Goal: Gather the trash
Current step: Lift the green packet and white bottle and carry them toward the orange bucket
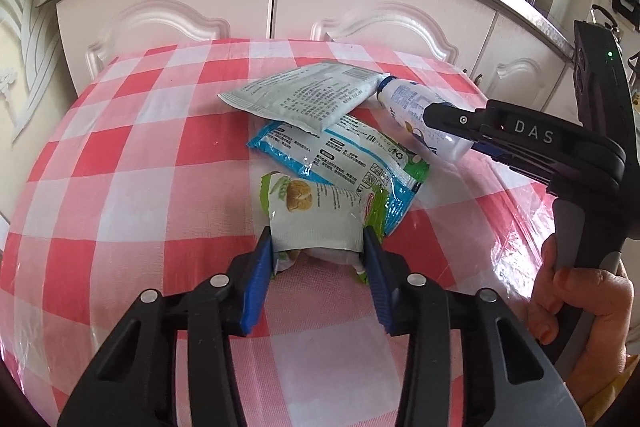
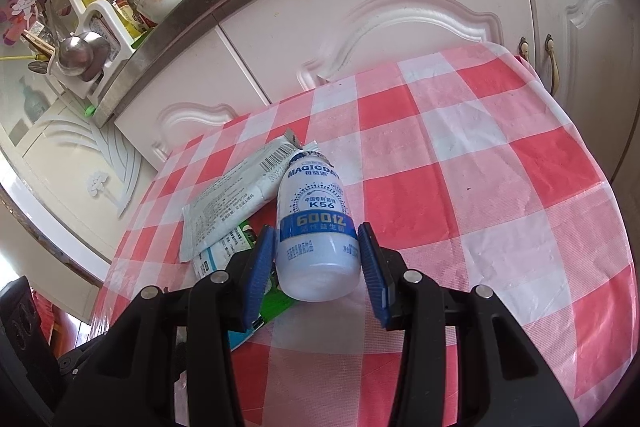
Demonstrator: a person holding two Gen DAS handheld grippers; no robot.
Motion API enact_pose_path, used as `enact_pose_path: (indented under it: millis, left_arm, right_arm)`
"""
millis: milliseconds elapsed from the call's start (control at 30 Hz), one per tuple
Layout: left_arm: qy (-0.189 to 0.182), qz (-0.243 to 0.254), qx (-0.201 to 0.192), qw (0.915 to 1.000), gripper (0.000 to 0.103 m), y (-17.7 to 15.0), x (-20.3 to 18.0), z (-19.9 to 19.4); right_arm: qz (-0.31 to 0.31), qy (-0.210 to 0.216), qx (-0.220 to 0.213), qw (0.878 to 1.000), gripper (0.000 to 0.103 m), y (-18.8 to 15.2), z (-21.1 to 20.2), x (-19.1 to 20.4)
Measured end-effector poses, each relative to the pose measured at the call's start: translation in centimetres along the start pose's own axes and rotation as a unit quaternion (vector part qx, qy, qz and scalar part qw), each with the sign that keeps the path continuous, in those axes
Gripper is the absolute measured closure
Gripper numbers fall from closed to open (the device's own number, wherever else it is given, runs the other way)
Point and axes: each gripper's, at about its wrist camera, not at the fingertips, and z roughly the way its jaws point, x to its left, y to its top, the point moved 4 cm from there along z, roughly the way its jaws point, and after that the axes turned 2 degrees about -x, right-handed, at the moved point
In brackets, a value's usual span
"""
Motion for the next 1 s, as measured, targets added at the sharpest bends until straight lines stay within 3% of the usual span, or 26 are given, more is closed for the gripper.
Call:
enact_pose_path:
  millis: [200,733,1000]
  left_arm:
    - [-0.009,-0.017,-0.001,0.9998,0.063,-0.7,0.8,-1.2]
    - [0.014,-0.034,-0.020,0.9991,0.063,-4.8,5.0,-7.6]
    - [0.027,-0.059,-0.017,0.9977,0.063,-7.7,8.3,-10.5]
  right_arm:
    - [-0.005,0.006,-0.005,1.000,0.059,-0.1,-0.4,0.3]
    - [-0.029,0.047,-0.051,0.997,0.059,-2.3,-4.3,2.6]
    - [-0.035,0.056,-0.054,0.996,0.059,-4.3,-6.1,4.0]
